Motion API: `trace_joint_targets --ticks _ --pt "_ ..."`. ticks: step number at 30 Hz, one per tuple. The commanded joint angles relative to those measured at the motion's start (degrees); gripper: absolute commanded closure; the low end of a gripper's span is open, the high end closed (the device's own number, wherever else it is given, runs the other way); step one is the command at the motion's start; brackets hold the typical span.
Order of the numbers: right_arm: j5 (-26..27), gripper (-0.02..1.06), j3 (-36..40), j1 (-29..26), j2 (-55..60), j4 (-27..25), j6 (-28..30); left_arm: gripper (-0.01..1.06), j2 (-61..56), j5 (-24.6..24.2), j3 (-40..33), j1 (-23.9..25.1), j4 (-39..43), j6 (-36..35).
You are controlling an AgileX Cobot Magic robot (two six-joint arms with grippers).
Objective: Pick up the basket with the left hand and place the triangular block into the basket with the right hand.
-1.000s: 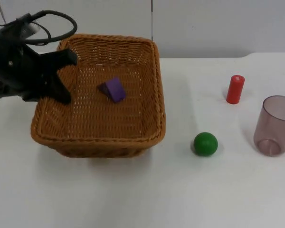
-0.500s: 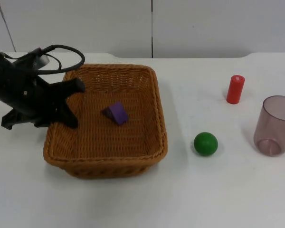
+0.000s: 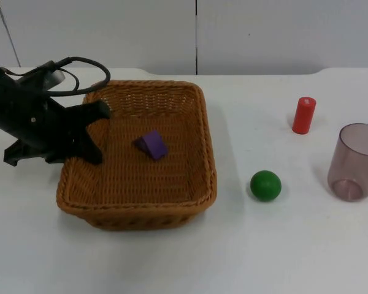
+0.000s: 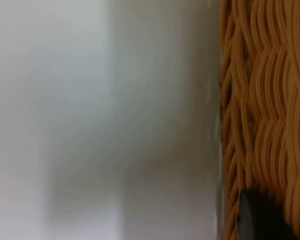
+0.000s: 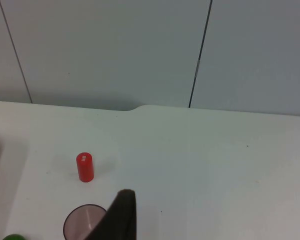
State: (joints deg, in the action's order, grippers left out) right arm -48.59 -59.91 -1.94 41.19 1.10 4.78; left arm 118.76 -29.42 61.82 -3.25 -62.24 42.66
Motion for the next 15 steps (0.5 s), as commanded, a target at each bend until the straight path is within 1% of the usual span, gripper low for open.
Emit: trace_joint_targets --ticks 1,2,3,4,5,6,7,8,9,10,11,12,13,14,15 --pt "0.84 0.00 0.29 -0.24 -0.35 0.24 0.01 1.00 -0.51 -1.73 0.44 -0.46 -1.20 0.57" --pt "0.84 0.00 0.29 -0.24 -0.35 0.24 0.01 0.95 -0.51 -1.73 0.44 -0.46 -1.20 0.57" --pt "0.84 0.00 0.29 -0.24 -0.35 0.24 0.01 0.95 -0.51 -1.73 0.44 -0.46 -1.20 0.57" --pt "0.84 0.00 0.29 -0.24 -0.35 0.24 0.01 0.88 -0.51 -1.76 0.44 -0.46 -1.20 0.57" --pt "0.84 0.00 0.29 -0.24 -0.35 0.24 0.01 0.73 -0.51 -2.01 0.44 -0.46 -1.20 0.57" --pt "0.83 0.00 0.29 -0.24 -0.35 0.24 0.24 0.63 -0.51 -2.29 0.44 -0.46 -1.20 0.57" --pt "0.72 0.00 0.29 -0.24 -0.35 0.24 0.24 0.55 -0.51 -2.47 0.44 -0.46 -1.20 0.57" --pt "0.72 0.00 0.29 -0.24 -0.35 0.24 0.24 0.38 -0.51 -3.05 0.44 -0.46 -1.20 0.57" --pt "0.72 0.00 0.29 -0.24 -0.35 0.24 0.24 0.38 -0.51 -3.05 0.44 -0.46 -1.20 0.57" --pt "0.61 0.00 0.29 -0.24 -0.35 0.24 0.34 0.20 -0.51 -3.71 0.44 -0.46 -1.34 0.57" --pt "0.61 0.00 0.29 -0.24 -0.35 0.24 0.45 0.04 -0.51 -4.49 0.44 -0.46 -1.35 0.57" --pt "0.61 0.00 0.29 -0.24 -0.35 0.24 0.45 0.00 -0.51 -5.57 0.44 -0.46 -1.67 0.53" --pt "0.61 0.00 0.29 -0.24 -0.35 0.24 0.61 0.00 -0.51 -6.89 0.44 -0.46 -1.67 0.51" --pt "0.61 0.00 0.29 -0.24 -0.35 0.24 0.61 0.00 -0.51 -6.89 0.44 -0.46 -1.67 0.51" --pt "0.61 0.00 0.29 -0.24 -0.35 0.24 0.61 0.00 -0.51 -8.62 0.44 -0.46 -1.44 0.51"
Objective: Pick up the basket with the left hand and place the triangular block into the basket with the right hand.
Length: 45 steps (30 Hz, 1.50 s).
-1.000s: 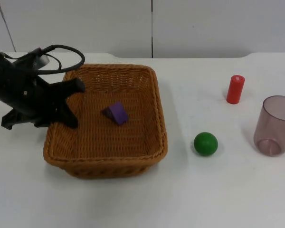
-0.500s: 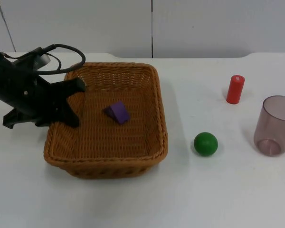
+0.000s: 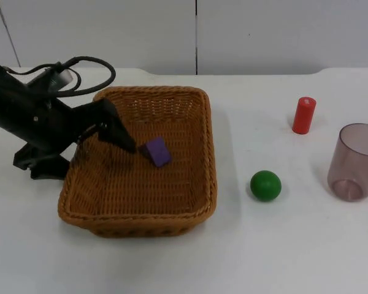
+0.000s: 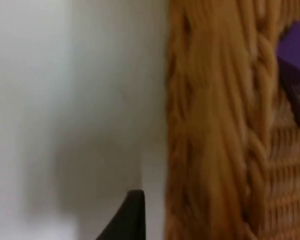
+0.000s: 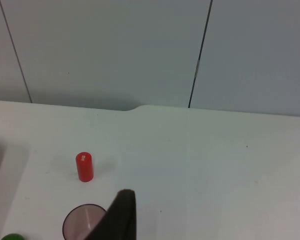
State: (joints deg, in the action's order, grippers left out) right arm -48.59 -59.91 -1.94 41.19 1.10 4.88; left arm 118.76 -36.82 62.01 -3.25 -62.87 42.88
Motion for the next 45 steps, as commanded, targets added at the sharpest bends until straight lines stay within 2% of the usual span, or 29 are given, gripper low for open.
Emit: trace_joint_targets --ticks 1,4,6,7,11,12,15,16,19,22,26,28,33,37,39,42,43,45 --pt "0.61 0.00 0.29 -0.24 -0.35 0.24 0.50 0.00 -0.51 -2.40 0.25 -0.46 -0.52 0.29" --pt "0.61 0.00 0.29 -0.24 -0.35 0.24 0.50 0.00 -1.02 -3.14 0.09 -0.46 1.69 -1.69" --pt "0.46 0.00 0.29 -0.24 -0.35 0.24 0.50 0.00 -3.84 2.27 -1.62 -0.87 7.25 -7.24" --pt "0.46 0.00 0.29 -0.24 -0.35 0.24 0.50 0.00 -3.84 2.27 -1.62 -0.87 7.25 -7.24" --pt "0.34 0.00 0.29 -0.24 -0.35 -0.23 0.50 0.00 -11.29 10.81 -5.12 -0.85 21.22 -17.41" --pt "0.34 0.00 0.29 -0.24 -0.35 -0.23 0.50 0.00 -11.29 10.81 -5.12 -0.85 21.22 -17.41" --pt "0.34 0.00 0.29 -0.24 -0.35 -1.49 0.50 0.00 -17.23 15.00 -7.54 -0.85 35.82 -29.68" --pt "0.34 0.00 0.29 -0.24 -0.35 -1.90 0.50 0.00 -19.91 15.76 -8.65 -0.85 42.98 -34.34" --pt "0.34 0.00 0.29 -0.24 -0.35 -1.90 0.50 0.00 -24.18 16.54 -9.97 -0.85 47.75 -38.44" --pt "0.34 0.00 0.29 -0.24 -0.35 -1.90 0.50 0.00 -28.50 17.47 -11.55 -0.85 49.72 -39.06" --pt "0.34 0.00 0.29 -0.24 -0.35 -1.90 0.50 0.00 -39.98 18.11 -14.46 -0.85 52.69 -39.06" --pt "0.34 0.00 0.29 -0.24 -0.35 -1.90 0.50 0.00 -41.39 18.11 -14.74 -0.85 52.87 -39.06" --pt "0.34 0.00 0.29 -0.24 -0.35 -1.67 0.50 0.00 -53.90 14.83 -14.86 -0.74 54.62 -39.06" --pt "1.32 0.00 0.29 -0.24 -0.35 -1.10 0.50 0.00 -61.33 15.19 -14.86 -0.74 56.11 -39.06" --pt "2.41 0.00 0.29 -0.24 -0.35 -1.10 0.50 0.00 -65.66 16.88 -14.86 -0.74 58.11 -39.06" --pt "5.71 0.00 0.29 -0.24 -0.35 -1.63 0.50 0.00 -71.89 22.27 -14.86 -0.74 64.08 -39.06" --pt "5.71 0.00 0.29 -0.24 -0.35 -1.63 0.50 0.00 -71.89 22.27 -14.86 -0.74 64.08 -39.06" --pt "6.54 0.00 0.29 -0.24 -0.35 -1.63 0.50 0.00 -76.07 25.86 -14.86 -0.74 65.55 -39.06"
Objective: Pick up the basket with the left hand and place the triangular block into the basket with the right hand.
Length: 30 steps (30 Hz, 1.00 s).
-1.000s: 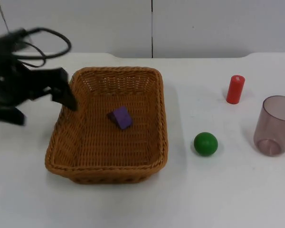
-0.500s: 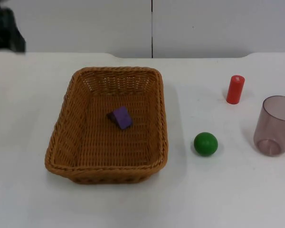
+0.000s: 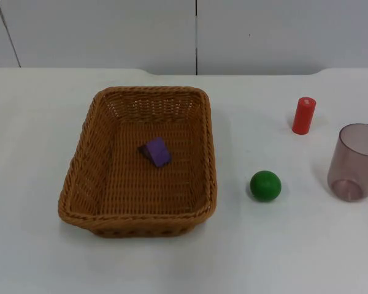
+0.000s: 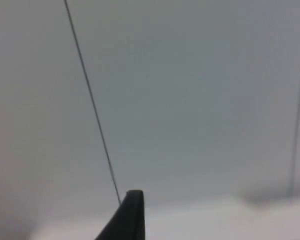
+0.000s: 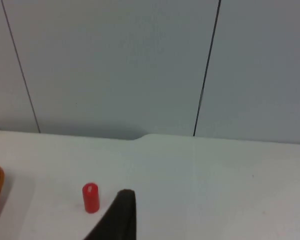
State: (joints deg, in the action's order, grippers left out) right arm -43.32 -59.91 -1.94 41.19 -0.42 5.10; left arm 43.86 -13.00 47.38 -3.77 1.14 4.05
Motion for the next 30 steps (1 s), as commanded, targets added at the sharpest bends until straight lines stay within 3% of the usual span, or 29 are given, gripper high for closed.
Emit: trace_joint_targets --ticks 1,7,10,13,17,23,30 --pt "1.39 0.00 0.29 -0.24 -0.35 -0.11 0.28 0.00 -3.14 3.61 -0.23 -0.23 1.54 -0.23" --pt "1.53 0.00 0.29 -0.24 -0.46 0.42 2.00 0.00 -9.08 3.92 -0.12 -0.23 0.87 -0.23" --pt "2.40 0.00 0.29 -0.24 -1.58 -0.67 5.80 0.00 -10.09 0.28 0.35 -0.23 0.03 -0.54" --pt "5.52 0.00 0.29 -0.24 -6.39 -3.16 6.27 0.00 -10.21 -7.46 2.65 -0.23 -0.47 -0.54" --pt "6.48 0.00 0.29 -0.24 -14.76 -2.47 7.83 0.00 -11.40 -7.18 4.52 -0.23 -1.14 -0.54" --pt "2.31 0.00 0.29 -0.24 -25.15 -2.47 9.96 0.00 -13.65 -9.25 5.06 -0.23 -2.70 -0.54" --pt "-5.96 0.00 0.29 -0.24 -34.33 -2.32 9.96 0.00 -21.02 -17.84 5.06 -0.23 -3.98 -0.54"
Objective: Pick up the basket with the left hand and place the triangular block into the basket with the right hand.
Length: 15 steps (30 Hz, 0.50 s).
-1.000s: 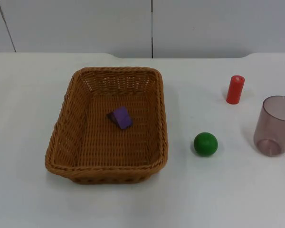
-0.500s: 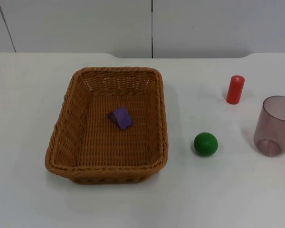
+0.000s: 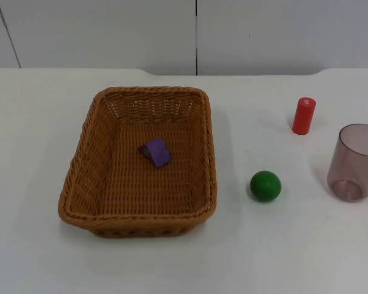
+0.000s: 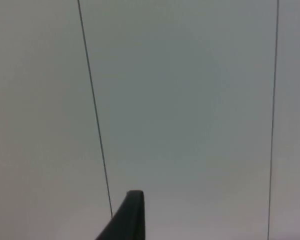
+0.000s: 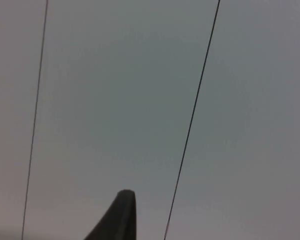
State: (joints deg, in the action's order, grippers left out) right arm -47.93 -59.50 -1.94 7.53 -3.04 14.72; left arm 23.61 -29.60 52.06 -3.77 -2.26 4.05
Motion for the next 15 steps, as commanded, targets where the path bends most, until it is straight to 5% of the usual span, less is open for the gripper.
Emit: trace_joint_targets --ticks 1,15 --pt "-3.24 0.00 -0.12 -0.24 -1.89 0.30 0.35 0.00 -2.51 -2.85 0.38 -0.23 0.37 -0.54" --pt "-12.80 0.00 0.11 -0.24 -7.53 -3.21 -0.30 0.00 -20.47 -17.14 0.38 -0.14 3.76 -2.89"
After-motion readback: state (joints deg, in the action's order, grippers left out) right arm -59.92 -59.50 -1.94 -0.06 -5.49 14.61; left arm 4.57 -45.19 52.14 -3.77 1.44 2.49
